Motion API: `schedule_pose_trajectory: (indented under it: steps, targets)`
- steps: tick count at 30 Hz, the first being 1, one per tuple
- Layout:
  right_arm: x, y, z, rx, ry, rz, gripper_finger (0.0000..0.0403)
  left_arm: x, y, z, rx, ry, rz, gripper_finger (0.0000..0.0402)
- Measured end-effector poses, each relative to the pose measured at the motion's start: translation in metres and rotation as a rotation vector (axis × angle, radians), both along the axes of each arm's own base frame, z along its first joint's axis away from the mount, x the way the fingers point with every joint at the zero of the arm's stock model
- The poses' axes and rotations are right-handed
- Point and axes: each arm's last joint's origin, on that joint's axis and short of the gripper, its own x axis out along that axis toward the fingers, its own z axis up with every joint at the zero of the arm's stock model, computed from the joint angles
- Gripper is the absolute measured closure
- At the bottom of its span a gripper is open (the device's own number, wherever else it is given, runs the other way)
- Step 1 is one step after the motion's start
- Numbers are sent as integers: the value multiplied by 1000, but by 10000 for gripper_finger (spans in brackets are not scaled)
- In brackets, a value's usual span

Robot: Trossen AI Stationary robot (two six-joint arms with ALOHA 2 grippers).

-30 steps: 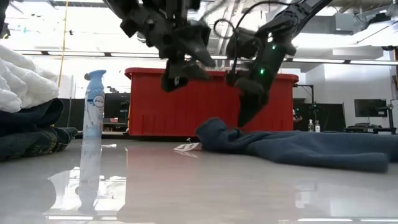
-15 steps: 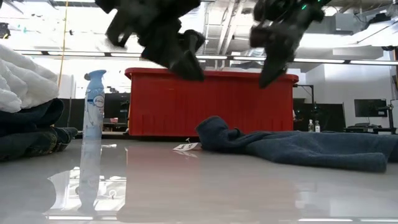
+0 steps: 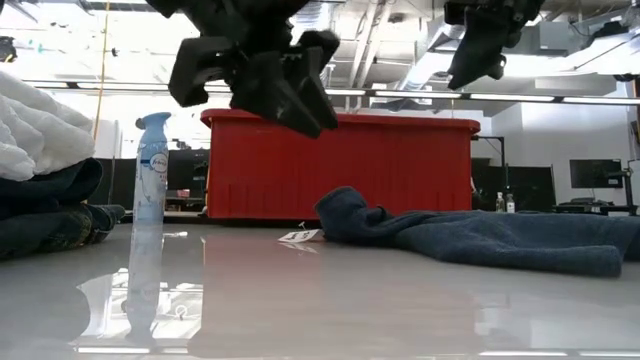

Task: Fold Laundry from Bin
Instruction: Fold the gray shorts from the red bin

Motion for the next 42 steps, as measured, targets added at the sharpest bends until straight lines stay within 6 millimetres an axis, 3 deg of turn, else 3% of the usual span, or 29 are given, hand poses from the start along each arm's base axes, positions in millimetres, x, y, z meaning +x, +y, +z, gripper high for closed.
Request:
schedule_pose_trajectory:
  steps: [5, 10, 31, 39, 42]
  targets:
    - [-3, 3, 3, 1, -14, -18, 204, 0, -9, -10, 173, 40, -164, 282]
    - [0, 4, 1, 11, -5, -18, 204, 5, -10, -21, 312, 52, -176, 282]
    - [3, 15, 0, 31, -2, 17, 204, 10, -10, -28, 349, 43, -322, 282]
    - [3, 15, 0, 30, -4, 18, 204, 13, -4, -38, 345, 80, -298, 283]
    - [3, 15, 0, 31, -3, 19, 204, 13, -2, -46, 322, 118, -212, 283]
